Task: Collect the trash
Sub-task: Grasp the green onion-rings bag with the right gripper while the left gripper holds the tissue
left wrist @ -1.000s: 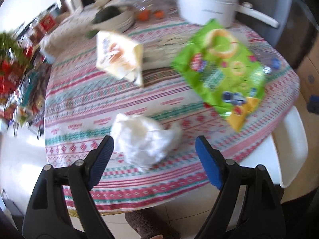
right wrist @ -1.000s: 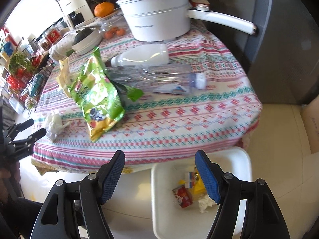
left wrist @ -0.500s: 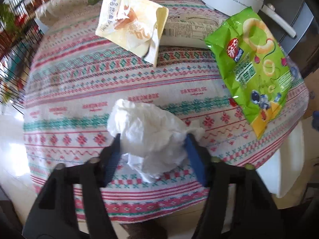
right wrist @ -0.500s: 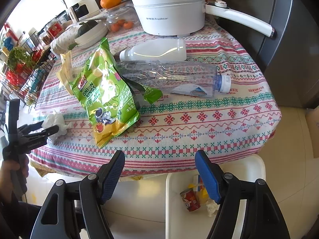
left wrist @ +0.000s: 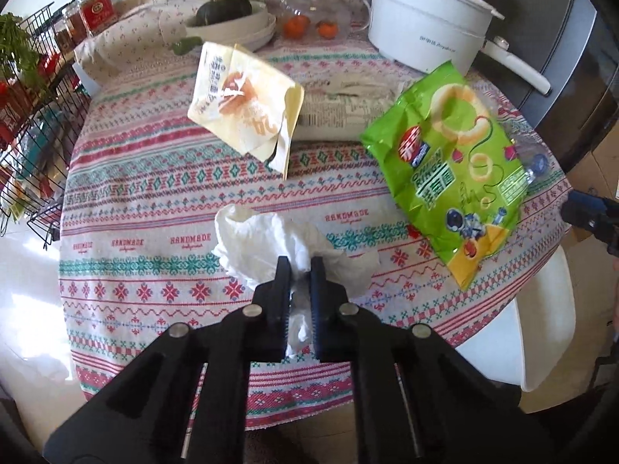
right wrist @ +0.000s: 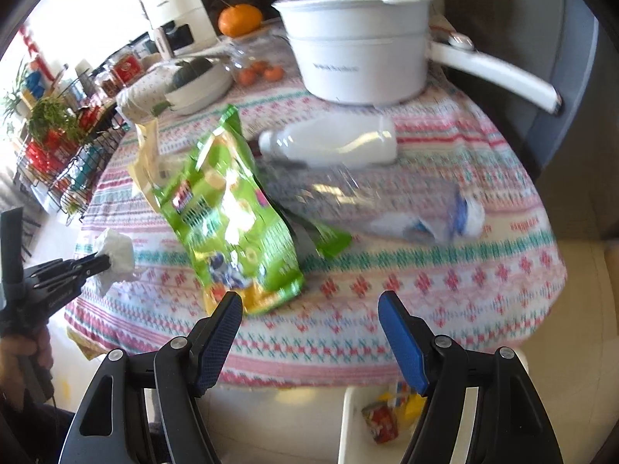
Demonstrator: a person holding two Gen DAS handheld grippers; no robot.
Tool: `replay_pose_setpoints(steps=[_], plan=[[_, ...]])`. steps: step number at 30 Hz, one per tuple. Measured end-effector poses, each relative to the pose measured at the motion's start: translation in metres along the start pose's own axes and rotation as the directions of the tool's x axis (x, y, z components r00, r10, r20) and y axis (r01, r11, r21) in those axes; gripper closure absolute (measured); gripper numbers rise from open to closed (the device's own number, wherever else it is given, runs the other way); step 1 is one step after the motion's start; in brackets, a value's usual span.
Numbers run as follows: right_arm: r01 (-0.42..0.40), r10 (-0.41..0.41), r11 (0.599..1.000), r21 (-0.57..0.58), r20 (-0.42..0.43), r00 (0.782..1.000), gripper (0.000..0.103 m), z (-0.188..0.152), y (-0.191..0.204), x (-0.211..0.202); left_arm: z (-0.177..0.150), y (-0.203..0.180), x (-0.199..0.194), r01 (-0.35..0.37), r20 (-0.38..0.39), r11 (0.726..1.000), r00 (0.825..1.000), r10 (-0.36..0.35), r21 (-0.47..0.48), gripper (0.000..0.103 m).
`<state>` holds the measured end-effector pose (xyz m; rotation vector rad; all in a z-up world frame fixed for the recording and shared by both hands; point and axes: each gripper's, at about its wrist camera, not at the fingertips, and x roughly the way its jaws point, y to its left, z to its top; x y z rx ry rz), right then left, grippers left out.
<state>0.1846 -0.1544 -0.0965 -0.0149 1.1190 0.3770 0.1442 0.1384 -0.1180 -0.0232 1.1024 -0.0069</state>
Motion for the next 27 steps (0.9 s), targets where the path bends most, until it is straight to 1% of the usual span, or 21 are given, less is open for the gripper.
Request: replay_pose_setpoints(steps=[3,5,8,11,13,15,18,19,20,22,24,26,27], plan=[[-0.011,0.012,0.999,-0.033,0.032,0.999,0.029,0.011,0.009,0.008,0.002,0.001,-0.012,0.008,0.035,1.0,0.999,-0.008,0.001,0.093],[-0.027,0.028,0.999,-0.044,0.028,0.999,0.031,0.015,0.012,0.017,0.004,-0.002,-0.015,0.015,0.045,1.0,0.999,-0.015,0.002,0.093],[-0.047,0.047,0.998,-0.041,-0.004,0.999,0.036,0.019,0.014,0.036,0.004,-0.004,-0.014,0.022,0.04,1.0,0.999,-0.022,0.009,0.093],[-0.047,0.046,0.999,-0.018,-0.036,0.998,0.037,0.019,0.012,0.052,0.002,-0.006,-0.011,0.027,0.023,1.0,0.999,-0.027,0.009,0.093],[-0.065,0.066,0.998,0.014,-0.051,0.997,0.037,0.018,0.008,0.061,0.001,-0.009,-0.01,0.027,0.018,1.0,0.999,-0.027,0.01,0.093],[-0.084,0.086,0.996,0.038,-0.066,0.994,0.042,0.017,0.006,0.07,0.001,-0.01,-0.009,0.026,0.016,1.0,1.0,-0.026,0.012,0.093],[-0.108,0.111,0.993,0.053,-0.075,0.991,0.053,0.016,0.006,0.079,0.001,-0.013,-0.009,0.023,0.02,1.0,1.0,-0.023,0.018,0.093],[-0.11,0.114,0.992,0.057,-0.078,0.99,0.069,0.016,0.007,0.082,0.001,-0.013,-0.009,0.023,0.023,1.0,0.999,-0.023,0.02,0.093],[-0.117,0.122,0.991,0.062,-0.083,0.989,0.092,0.016,0.007,0.084,0.001,-0.014,-0.01,0.022,0.025,1.0,0.999,-0.023,0.021,0.093],[-0.14,0.145,0.988,0.07,-0.078,0.986,0.094,0.017,0.009,0.084,0.002,-0.016,-0.013,0.026,0.033,0.999,0.999,-0.027,0.03,0.093],[-0.166,0.17,0.984,0.068,-0.057,0.984,0.096,0.018,0.013,0.076,0.002,-0.017,-0.017,0.026,0.046,0.999,0.999,-0.028,0.033,0.093],[-0.195,0.196,0.98,0.043,-0.021,0.98,0.098,0.018,0.019,0.062,0.002,-0.016,-0.022,0.025,0.064,0.999,0.998,-0.028,0.035,0.093],[-0.193,0.193,0.981,0.027,-0.011,0.981,0.098,0.017,0.022,0.055,0.002,-0.016,-0.026,0.027,0.077,0.999,0.997,-0.029,0.032,0.093]])
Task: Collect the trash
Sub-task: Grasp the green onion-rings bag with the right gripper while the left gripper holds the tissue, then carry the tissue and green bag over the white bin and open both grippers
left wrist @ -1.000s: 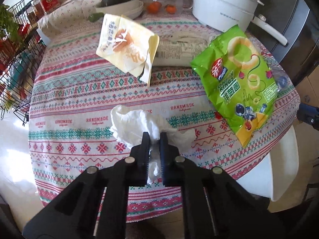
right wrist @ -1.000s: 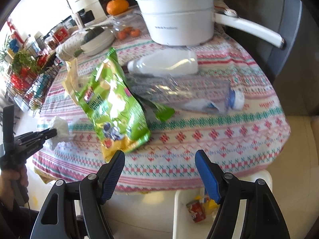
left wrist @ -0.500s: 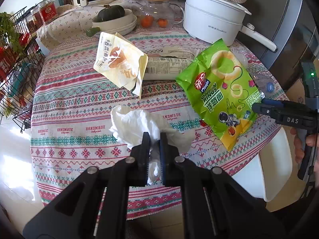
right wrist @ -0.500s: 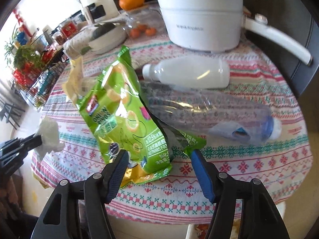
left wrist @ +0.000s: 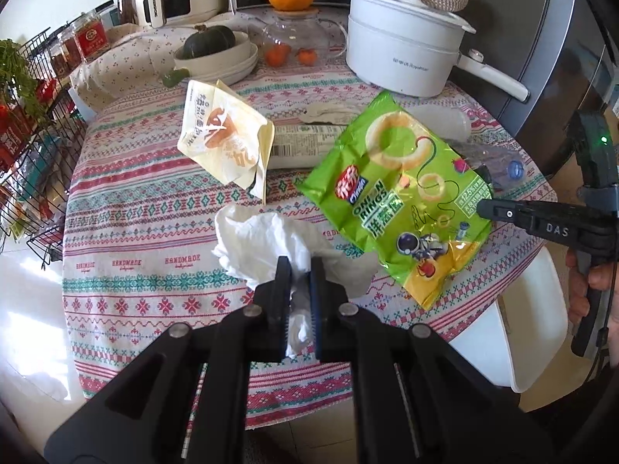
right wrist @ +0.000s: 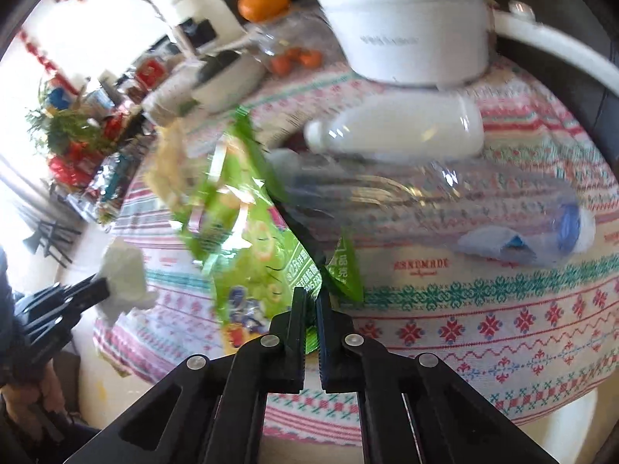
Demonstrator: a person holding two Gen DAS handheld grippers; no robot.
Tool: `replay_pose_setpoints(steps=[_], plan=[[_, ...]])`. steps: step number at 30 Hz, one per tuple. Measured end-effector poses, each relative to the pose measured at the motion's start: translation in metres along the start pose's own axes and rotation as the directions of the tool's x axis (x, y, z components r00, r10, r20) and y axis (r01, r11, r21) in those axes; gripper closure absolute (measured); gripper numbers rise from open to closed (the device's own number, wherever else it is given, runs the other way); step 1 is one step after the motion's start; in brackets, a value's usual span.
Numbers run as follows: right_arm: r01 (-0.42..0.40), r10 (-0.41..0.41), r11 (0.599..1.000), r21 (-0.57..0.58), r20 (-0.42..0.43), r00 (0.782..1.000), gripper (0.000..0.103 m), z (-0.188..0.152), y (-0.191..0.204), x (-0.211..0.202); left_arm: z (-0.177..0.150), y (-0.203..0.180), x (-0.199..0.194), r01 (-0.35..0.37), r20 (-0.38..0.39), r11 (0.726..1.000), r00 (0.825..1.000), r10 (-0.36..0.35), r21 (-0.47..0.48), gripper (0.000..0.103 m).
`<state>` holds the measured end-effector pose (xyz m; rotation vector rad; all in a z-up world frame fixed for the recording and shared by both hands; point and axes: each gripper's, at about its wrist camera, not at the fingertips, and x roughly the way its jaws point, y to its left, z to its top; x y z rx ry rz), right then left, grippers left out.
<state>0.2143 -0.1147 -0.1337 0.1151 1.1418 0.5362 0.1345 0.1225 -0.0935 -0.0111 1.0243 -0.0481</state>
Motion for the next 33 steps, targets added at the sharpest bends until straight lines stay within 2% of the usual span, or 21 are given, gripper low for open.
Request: replay_pose_setpoints(steps=[12,17,22,29,33], plan=[[-0.02,0.03,0.998,-0.065,0.15,0.988,0.101,-0.022,0.016,-0.099,-0.003,-0.029,-0.033,0.07,0.077,0.996,0.994,-0.074,0.056,0.093],[0.001,0.018,0.995,-0.1,0.19,0.982,0.102,-0.04,0.012,-0.14,-0.005,-0.05,-0.04,0.099,0.089,0.99,0.99,-0.109,0.101,0.093],[0.039,-0.031,0.998,-0.044,0.178,0.983,0.102,-0.049,-0.011,-0.149,-0.005,-0.075,-0.037,0.122,0.078,0.983,0.988,-0.134,0.136,0.093],[0.051,-0.045,0.998,-0.025,0.213,0.976,0.102,-0.07,-0.026,-0.195,-0.006,-0.112,-0.039,0.178,0.06,0.966,0.979,-0.192,0.188,0.093],[0.064,-0.058,0.998,-0.023,0.215,0.975,0.102,-0.091,-0.033,-0.218,-0.008,-0.139,-0.04,0.228,0.04,0.947,0.969,-0.243,0.226,0.093]])
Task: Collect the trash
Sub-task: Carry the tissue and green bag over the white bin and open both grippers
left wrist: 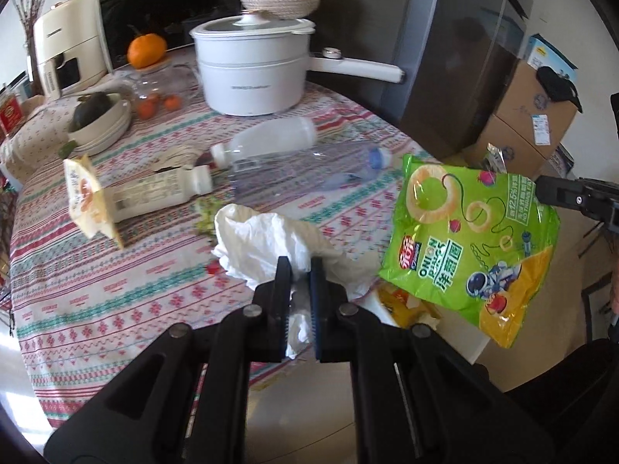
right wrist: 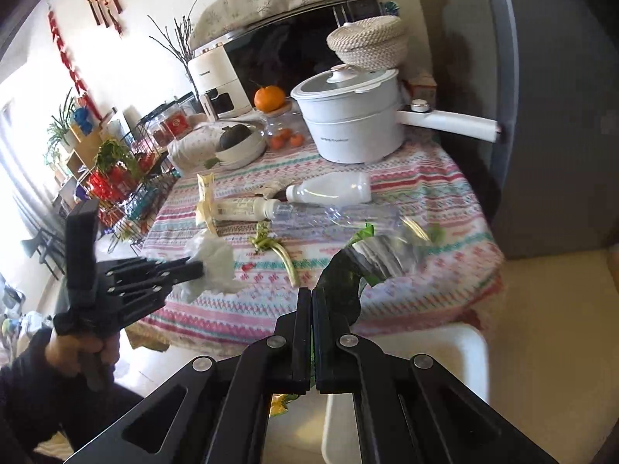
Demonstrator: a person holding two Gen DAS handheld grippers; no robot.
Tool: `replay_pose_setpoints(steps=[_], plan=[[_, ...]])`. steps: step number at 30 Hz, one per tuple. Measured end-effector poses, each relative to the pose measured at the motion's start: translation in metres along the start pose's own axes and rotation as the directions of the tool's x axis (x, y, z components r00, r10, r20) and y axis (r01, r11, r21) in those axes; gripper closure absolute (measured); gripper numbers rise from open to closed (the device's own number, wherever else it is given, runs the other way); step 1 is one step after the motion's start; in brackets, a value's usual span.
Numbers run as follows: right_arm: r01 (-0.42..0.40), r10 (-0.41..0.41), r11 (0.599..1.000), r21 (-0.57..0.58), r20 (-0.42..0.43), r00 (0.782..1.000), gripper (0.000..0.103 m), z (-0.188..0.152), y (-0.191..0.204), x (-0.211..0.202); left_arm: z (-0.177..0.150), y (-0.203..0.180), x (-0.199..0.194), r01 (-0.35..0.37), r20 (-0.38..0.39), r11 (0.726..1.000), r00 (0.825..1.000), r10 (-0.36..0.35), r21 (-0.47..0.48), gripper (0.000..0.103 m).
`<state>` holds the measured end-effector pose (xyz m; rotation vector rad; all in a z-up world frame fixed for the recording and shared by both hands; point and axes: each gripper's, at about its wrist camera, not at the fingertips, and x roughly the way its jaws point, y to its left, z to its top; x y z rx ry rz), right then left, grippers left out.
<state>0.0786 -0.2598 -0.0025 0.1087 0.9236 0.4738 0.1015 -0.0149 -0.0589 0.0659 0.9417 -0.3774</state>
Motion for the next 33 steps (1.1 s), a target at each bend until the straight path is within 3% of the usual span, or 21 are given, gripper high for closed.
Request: replay_pose_setpoints(steps=[10,18,25,28,30,33], plan=[[0.042,-0.041,0.997,0.062,-0.021,0.999,0.102,-0.04,-0.043,-0.044,-0.004,-0.075,0.031,0.146,-0.083,0.985,0.987,-0.139,0.096,0.093],[0.092,-0.073,0.991,0.094,-0.189,0.979,0.102,-0.066,-0.077,-0.008,-0.019,-0.132,0.071,0.228,-0.178,0.954,0.964,-0.195,0.192,0.093],[0.125,-0.089,0.986,0.106,-0.292,0.952,0.1,-0.082,-0.095,0.02,-0.036,-0.159,0.106,0.242,-0.23,0.934,0.956,-0.182,0.265,0.091],[0.143,-0.09,0.979,0.145,-0.318,0.944,0.096,-0.086,-0.107,0.025,-0.039,-0.162,0.113,0.227,-0.235,0.932,0.958,-0.162,0.283,0.081],[0.157,-0.101,0.976,0.152,-0.321,0.942,0.087,-0.088,-0.111,0.023,-0.04,-0.163,0.116,0.213,-0.237,0.934,0.961,-0.146,0.287,0.063],[0.168,-0.11,0.972,0.163,-0.316,0.942,0.076,-0.088,-0.115,0.019,-0.039,-0.164,0.116,0.207,-0.227,0.935,0.963,-0.143,0.29,0.055]])
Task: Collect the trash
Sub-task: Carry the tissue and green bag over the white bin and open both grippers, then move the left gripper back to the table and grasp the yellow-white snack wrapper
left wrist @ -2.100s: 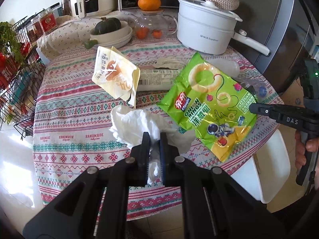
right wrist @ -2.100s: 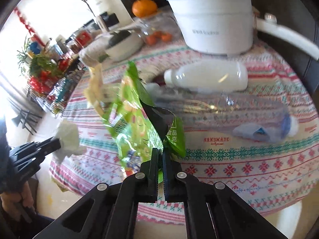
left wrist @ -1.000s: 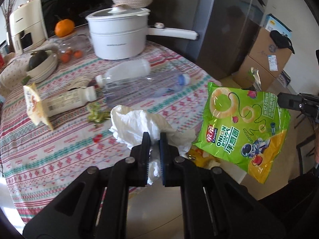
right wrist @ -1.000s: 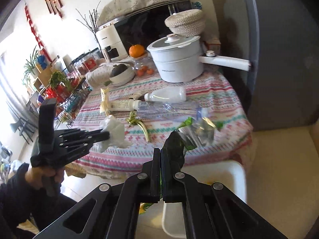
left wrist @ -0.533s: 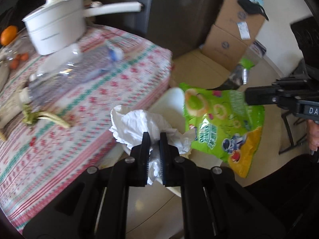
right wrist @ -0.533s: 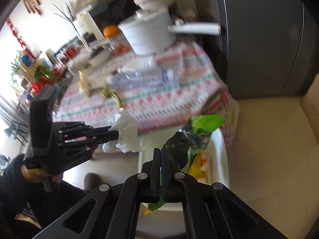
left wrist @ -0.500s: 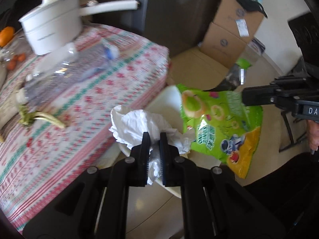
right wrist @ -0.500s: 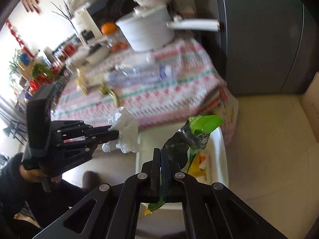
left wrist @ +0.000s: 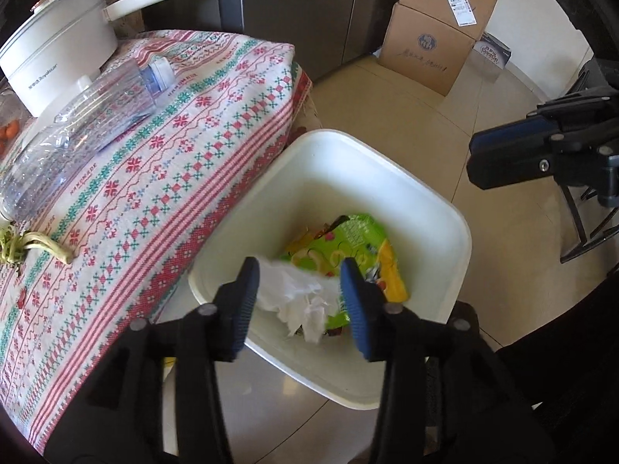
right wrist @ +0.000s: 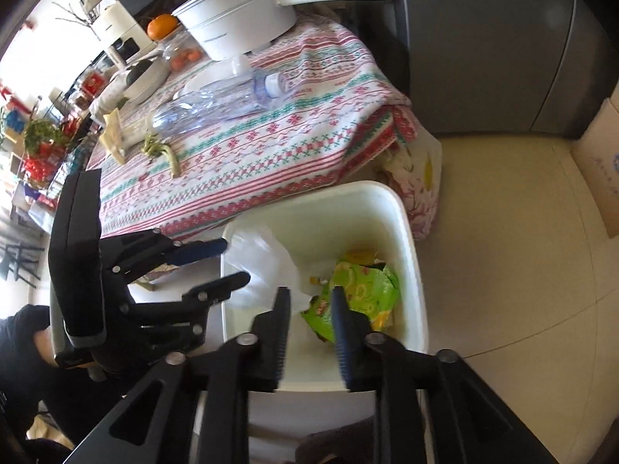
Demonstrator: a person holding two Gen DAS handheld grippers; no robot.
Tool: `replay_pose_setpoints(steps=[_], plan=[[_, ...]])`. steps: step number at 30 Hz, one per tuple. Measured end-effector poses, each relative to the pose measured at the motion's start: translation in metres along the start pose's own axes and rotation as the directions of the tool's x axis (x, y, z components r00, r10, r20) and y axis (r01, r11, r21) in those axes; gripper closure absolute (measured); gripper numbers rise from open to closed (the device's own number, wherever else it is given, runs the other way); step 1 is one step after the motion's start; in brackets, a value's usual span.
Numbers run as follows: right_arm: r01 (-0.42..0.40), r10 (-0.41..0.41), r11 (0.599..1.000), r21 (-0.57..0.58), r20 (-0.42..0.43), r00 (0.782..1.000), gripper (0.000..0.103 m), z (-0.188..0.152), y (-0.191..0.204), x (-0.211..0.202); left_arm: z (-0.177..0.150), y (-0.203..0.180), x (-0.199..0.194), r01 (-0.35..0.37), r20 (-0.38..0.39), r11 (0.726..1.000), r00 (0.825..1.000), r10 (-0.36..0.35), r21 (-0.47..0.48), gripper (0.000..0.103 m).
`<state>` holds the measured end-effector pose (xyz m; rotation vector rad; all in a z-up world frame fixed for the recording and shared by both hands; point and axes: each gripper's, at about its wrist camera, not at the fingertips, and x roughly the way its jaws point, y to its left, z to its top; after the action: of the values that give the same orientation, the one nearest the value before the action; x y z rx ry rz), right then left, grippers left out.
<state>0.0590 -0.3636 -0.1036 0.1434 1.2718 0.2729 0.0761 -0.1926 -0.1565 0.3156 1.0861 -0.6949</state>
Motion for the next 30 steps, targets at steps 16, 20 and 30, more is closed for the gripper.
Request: replay_pose_setpoints(steps=[16,20,30], plan=[[0.028,-0.028,0.999,0.02,0.026,0.999,0.049,0.006,-0.001,-0.004,-0.003,0.016,-0.023,-0.029,0.034,0.999,0.999,0.03,-0.028,0.03],[0.035,-0.036,0.999,0.019,0.031,0.999,0.045,0.01,0.003,-0.003,-0.005,0.028,-0.032,-0.048,0.042,0.997,0.998,0.05,-0.055,0.028],[0.074,-0.073,0.997,-0.022,0.052,0.996,0.034,0.034,0.033,0.007,-0.016,0.09,-0.063,-0.153,0.052,0.967,0.985,0.166,-0.203,0.022]])
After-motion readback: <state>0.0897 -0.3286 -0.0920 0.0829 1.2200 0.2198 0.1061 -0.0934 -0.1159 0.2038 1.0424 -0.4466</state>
